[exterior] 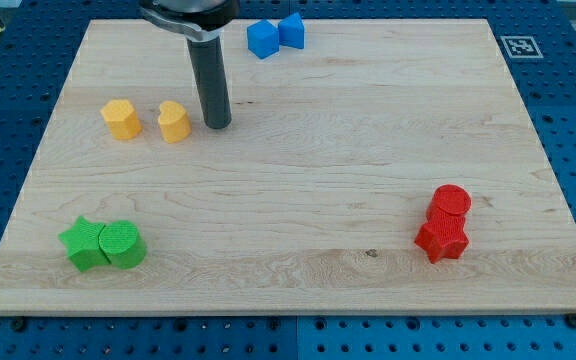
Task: Push the yellow heart into the yellow hexagon
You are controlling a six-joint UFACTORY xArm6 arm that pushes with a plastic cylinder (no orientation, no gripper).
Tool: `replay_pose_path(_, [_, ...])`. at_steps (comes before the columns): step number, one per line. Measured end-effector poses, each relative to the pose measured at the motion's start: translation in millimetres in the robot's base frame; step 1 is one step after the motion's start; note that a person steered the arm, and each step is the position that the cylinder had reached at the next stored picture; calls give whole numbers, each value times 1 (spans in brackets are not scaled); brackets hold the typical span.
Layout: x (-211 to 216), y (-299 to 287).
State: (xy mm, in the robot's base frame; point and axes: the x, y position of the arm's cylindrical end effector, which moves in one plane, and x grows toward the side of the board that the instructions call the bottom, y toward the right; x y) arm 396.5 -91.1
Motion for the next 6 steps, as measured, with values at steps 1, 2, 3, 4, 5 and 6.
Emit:
replay_pose_path(1, [2, 0])
replay_pose_path(2, [12, -7])
replay_pose_path(3, [16, -19])
replay_pose_path(4, [16, -31])
replay_pose_path(5, [16, -44])
replay_pose_path(6, [16, -53])
